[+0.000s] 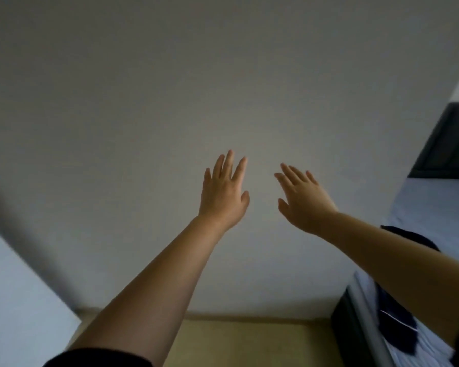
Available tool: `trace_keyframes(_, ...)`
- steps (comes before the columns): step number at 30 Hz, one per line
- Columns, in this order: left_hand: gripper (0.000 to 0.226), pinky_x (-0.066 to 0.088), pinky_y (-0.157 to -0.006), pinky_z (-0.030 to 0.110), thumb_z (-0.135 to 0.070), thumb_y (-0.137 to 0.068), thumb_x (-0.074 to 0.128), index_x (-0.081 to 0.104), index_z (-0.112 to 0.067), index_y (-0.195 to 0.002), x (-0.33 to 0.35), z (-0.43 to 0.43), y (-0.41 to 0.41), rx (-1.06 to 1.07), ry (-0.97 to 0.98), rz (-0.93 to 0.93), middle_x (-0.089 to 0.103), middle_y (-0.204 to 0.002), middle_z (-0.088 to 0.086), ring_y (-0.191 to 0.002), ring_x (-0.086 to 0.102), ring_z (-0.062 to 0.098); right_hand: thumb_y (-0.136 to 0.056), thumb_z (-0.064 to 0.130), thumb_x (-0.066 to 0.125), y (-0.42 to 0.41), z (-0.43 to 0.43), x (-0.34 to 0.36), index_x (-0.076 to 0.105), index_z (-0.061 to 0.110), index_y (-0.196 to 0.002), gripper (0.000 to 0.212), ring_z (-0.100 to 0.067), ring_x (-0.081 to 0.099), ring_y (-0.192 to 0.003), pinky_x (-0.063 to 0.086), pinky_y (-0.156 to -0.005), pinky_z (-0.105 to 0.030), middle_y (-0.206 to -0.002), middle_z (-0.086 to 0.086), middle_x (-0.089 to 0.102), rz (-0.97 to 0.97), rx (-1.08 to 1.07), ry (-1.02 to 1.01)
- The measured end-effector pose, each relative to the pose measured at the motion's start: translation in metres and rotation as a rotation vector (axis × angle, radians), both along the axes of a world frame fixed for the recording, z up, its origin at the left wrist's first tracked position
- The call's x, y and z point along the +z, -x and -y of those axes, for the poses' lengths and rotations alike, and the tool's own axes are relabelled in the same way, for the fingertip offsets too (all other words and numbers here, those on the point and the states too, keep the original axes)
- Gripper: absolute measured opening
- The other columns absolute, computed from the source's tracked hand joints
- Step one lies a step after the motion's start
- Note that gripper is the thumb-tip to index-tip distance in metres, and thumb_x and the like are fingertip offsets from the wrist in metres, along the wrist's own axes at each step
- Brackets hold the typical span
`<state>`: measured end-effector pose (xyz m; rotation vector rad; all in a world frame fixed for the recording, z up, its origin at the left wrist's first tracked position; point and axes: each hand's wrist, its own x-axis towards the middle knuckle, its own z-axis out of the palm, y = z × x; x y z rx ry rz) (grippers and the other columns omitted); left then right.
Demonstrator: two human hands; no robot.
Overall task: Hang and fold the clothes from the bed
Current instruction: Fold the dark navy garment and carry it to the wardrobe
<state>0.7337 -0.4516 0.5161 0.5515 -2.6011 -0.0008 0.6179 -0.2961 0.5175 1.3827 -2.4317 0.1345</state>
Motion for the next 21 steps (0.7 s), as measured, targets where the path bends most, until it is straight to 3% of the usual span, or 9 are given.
trace_keyframes(7, 0.073, 0.001, -0.117, 0.046, -0.035, -0.095, 0.047, 0.003, -0.025, -0.152, -0.019, -0.05, 0.12, -0.08, -0.012, 0.003, -0.006, -0.16, 0.006, -0.147, -0.007, 0.025, -0.098, 0.034, 0.041, 0.109, -0.043, -0.018, 0.015, 0.013, -0.151, 0.063, -0.022, 0.003, -0.148, 0.003, -0.118, -0.04, -0.16, -0.008, 0.004, 0.062, -0.068, 0.038)
trace_keyframes(12, 0.075, 0.001, -0.117, 0.045, -0.044, -0.094, 0.046, 0.0, -0.027, -0.152, -0.053, -0.077, 0.187, -0.007, -0.032, 0.035, -0.008, -0.16, 0.004, -0.147, -0.009, 0.024, -0.098, 0.032, 0.04, 0.186, -0.066, -0.04, 0.014, 0.011, -0.152, 0.064, -0.023, -0.003, -0.148, -0.005, -0.116, -0.038, -0.16, -0.009, 0.0, 0.004, 0.015, 0.022)
trace_keyframes(17, 0.075, 0.002, -0.117, 0.045, -0.047, -0.092, 0.047, 0.005, -0.029, -0.152, -0.091, -0.107, 0.244, 0.081, -0.079, 0.024, -0.005, -0.161, 0.003, -0.147, -0.007, 0.024, -0.094, 0.025, 0.049, 0.254, -0.096, -0.067, 0.028, 0.006, -0.148, 0.061, -0.025, 0.0, -0.146, 0.0, -0.116, -0.042, -0.158, -0.015, 0.013, -0.09, 0.153, 0.024)
trace_keyframes(21, 0.075, 0.001, -0.117, 0.046, -0.048, -0.092, 0.046, 0.006, -0.03, -0.152, -0.134, -0.14, 0.277, 0.068, -0.115, 0.06, -0.004, -0.161, 0.002, -0.147, -0.008, 0.023, -0.094, 0.025, 0.049, 0.291, -0.117, -0.11, 0.028, 0.006, -0.148, 0.061, -0.025, -0.006, -0.144, -0.002, -0.116, -0.044, -0.158, -0.015, 0.011, -0.099, 0.19, -0.048)
